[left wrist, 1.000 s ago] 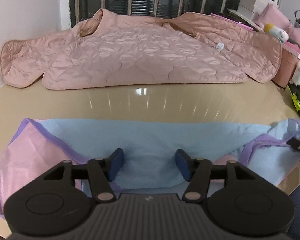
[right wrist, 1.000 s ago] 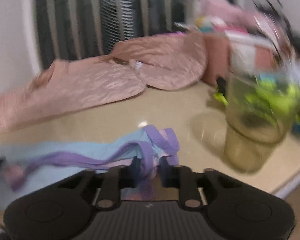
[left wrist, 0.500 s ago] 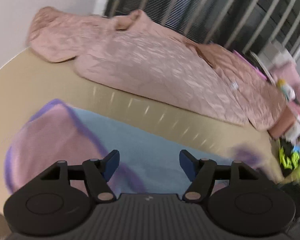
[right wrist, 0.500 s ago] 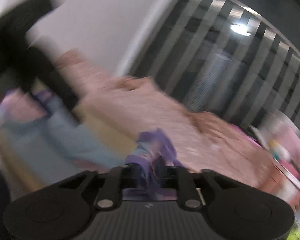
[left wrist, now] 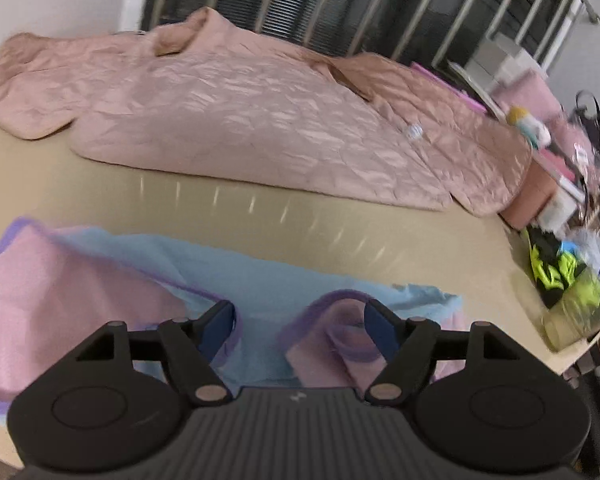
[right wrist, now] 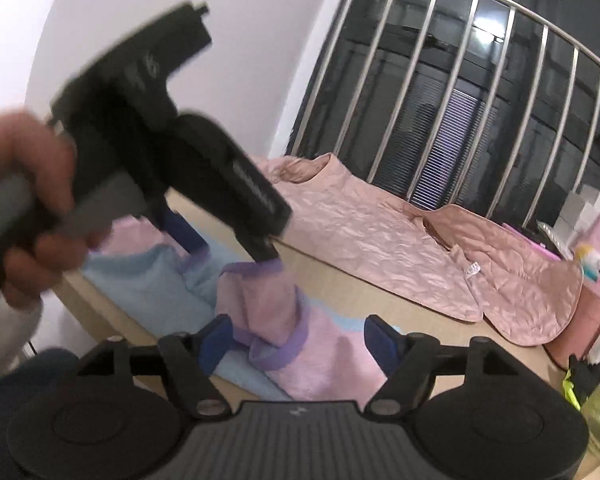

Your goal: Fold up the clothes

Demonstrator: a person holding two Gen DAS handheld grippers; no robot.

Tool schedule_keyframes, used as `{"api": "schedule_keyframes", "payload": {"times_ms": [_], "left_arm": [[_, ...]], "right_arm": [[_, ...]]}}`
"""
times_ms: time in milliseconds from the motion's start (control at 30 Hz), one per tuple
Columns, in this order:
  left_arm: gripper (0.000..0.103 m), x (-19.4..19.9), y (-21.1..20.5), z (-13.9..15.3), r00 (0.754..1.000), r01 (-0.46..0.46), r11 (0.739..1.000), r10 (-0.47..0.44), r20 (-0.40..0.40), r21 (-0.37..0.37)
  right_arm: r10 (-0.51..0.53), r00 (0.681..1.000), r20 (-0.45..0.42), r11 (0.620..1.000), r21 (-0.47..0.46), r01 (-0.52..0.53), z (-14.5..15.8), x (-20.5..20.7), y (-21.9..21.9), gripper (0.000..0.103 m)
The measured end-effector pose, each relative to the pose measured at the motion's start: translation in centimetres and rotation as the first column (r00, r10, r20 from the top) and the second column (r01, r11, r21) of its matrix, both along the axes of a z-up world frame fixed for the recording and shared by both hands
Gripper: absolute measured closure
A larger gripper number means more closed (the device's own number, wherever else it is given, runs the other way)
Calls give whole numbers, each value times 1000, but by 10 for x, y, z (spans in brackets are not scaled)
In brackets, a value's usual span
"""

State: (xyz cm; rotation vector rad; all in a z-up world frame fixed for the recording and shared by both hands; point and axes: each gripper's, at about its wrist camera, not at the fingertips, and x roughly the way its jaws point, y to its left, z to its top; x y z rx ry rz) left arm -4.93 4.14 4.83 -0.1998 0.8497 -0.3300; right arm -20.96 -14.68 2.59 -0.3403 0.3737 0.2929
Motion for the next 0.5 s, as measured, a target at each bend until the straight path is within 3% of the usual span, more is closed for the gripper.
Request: {"api": "schedule_keyframes", "payload": {"times_ms": [100,133,300,367,400,433,500], "left_arm": [[99,-1,-7,-3,1000,22,999,-21,15,-25],[99,-2,-3,-1,999,6,999,-4,33,-49],[98,-6,24,7,991,-106,989,114,72,-103],[94,-5,27,6,990,-120,989,126,69,-82],[76,-6,27,5,990,-117,991,121,72,-66],[50,-8,25,5,991,-104,993,109,82,-55],[33,-14,20,6,988,-97,995,101,118,-36]], "right_arm": [[-61,998,-23,996,55,63,2,12,-18,31],[-88,995,-39,993,72,91,1,18,-24,31],[-184,974,-130,964,169,205,-3,42,-60,31],[-202,964,-175,953,193,235,-10,49,-70,31],[-211,957,-201,946,204,251,-14,51,-74,31],[-216,948,-234,938,219,267,-19,53,-77,32],[-198,939,-282,925,262,274,-26,57,-79,32]]}}
